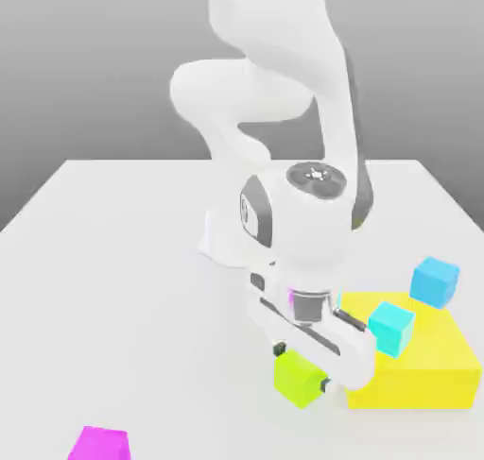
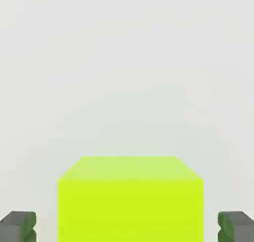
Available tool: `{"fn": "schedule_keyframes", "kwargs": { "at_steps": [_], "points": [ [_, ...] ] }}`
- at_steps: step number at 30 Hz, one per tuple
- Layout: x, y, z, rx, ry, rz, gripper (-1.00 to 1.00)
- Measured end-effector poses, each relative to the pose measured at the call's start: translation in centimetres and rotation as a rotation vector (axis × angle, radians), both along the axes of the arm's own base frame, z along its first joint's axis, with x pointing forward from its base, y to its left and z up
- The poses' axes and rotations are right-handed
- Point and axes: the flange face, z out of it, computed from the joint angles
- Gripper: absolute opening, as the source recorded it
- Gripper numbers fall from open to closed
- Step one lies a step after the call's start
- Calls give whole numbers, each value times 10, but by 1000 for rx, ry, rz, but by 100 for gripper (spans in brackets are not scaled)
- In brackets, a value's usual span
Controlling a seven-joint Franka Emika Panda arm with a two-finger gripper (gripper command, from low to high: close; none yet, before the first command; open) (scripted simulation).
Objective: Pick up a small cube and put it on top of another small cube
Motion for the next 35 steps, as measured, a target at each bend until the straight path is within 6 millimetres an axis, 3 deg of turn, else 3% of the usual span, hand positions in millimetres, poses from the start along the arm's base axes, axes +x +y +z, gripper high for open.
{"fn": "schedule_keyframes", "kwargs": {
  "at_steps": [5,12,19,26,28,30,31,35],
  "points": [
    [0,0,0,0,-2,0,-100],
    [7,-6,59,-1,-2,2,-100],
    [81,-94,85,-2,-1,57,-100],
    [130,-220,113,0,-1,117,-100],
    [135,-242,102,1,-1,127,-100],
    [136,-247,75,1,-1,129,-100],
    [136,-248,62,0,0,130,100],
    [136,-248,62,0,0,130,100]
  ]
}}
